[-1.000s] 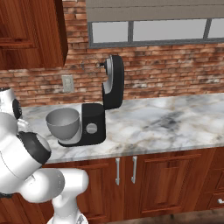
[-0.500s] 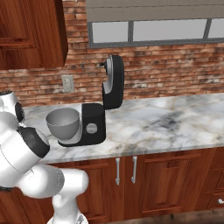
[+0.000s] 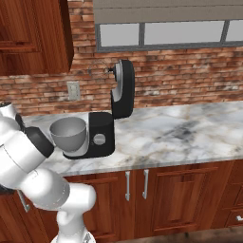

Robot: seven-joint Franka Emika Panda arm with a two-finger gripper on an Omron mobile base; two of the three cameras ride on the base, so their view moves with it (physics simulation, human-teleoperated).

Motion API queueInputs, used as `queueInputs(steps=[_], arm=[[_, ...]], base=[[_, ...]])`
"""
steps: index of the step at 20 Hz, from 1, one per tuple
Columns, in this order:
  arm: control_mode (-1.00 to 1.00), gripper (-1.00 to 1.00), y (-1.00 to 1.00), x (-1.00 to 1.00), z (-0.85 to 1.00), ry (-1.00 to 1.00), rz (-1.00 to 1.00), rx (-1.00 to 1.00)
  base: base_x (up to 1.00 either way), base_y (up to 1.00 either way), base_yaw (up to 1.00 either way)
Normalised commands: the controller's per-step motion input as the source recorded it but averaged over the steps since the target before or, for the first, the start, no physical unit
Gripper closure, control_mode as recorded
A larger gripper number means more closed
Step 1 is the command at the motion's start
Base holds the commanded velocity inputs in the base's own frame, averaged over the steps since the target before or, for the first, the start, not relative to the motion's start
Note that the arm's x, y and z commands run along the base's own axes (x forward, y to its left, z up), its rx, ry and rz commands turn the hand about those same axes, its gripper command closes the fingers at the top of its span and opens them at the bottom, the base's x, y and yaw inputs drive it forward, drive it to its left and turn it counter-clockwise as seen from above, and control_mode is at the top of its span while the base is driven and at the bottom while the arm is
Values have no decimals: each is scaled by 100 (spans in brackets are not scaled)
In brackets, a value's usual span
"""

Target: Add butter and sugar cubes to the stand mixer bowl and then turn on the stand mixer to begin making frosting.

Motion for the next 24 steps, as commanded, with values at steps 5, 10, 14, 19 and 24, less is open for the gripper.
queueInputs(steps=[5,10,14,19,24], arm=[[-100,-100,4,15,-35,0,-6,0],[-100,-100,0,19,-44,0,-2,0],[-100,-100,14,11,-26,-2,0,0],[-100,-100,20,22,-5,-3,0,0],[-100,-100,16,24,-2,-3,0,0]], base=[[0,0,0],[0,0,0],[0,0,0],[0,0,0],[0,0,0]])
